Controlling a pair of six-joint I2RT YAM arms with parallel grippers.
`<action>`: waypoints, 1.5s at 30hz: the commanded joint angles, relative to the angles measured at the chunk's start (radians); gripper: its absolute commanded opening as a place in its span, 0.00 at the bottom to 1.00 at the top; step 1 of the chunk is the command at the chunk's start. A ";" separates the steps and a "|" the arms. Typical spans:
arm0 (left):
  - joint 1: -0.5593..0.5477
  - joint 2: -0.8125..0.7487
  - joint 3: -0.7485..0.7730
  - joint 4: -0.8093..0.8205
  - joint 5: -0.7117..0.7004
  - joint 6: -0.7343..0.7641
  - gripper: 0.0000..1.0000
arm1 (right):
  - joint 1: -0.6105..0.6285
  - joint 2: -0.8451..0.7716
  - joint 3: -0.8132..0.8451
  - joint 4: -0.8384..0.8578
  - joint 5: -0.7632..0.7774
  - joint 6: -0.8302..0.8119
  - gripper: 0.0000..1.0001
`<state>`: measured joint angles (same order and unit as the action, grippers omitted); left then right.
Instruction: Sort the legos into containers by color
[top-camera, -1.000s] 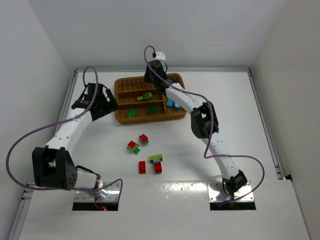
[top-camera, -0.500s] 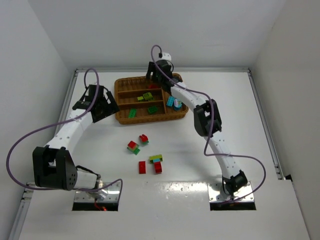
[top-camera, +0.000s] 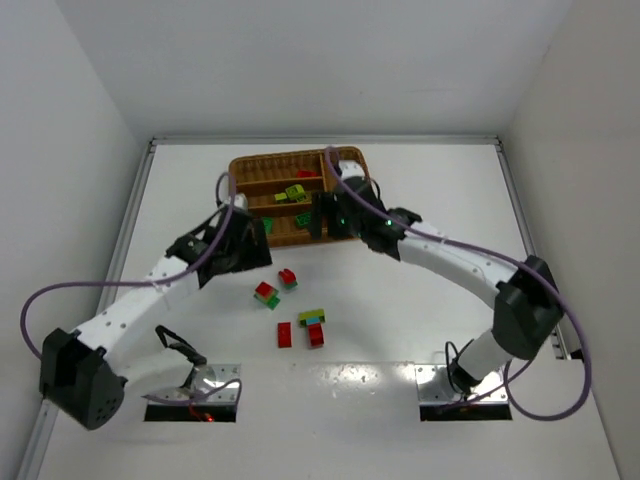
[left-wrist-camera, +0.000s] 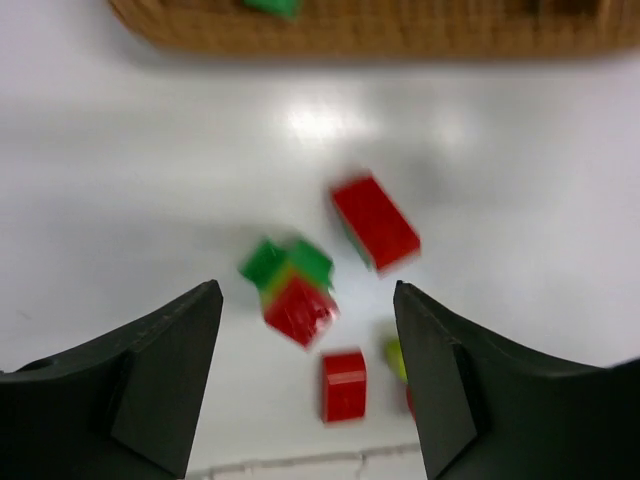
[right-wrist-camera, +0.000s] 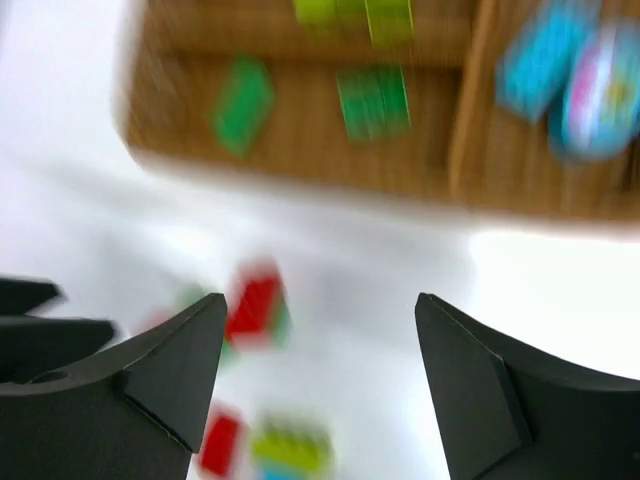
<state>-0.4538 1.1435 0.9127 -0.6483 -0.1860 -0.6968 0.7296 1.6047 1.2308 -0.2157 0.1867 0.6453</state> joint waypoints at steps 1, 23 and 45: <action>-0.138 -0.099 -0.102 -0.083 -0.010 -0.148 0.74 | 0.028 -0.081 -0.189 -0.128 0.005 0.045 0.77; -0.200 -0.139 -0.069 -0.197 -0.237 -0.311 0.84 | 0.455 0.073 -0.191 -0.240 -0.107 -0.013 0.73; -0.073 -0.035 0.041 -0.151 -0.158 -0.153 0.84 | 0.366 -0.123 -0.277 -0.304 0.025 -0.005 0.27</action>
<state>-0.5610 1.0821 0.8974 -0.8238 -0.3878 -0.9146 1.1267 1.5932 0.9577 -0.5343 0.1677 0.6807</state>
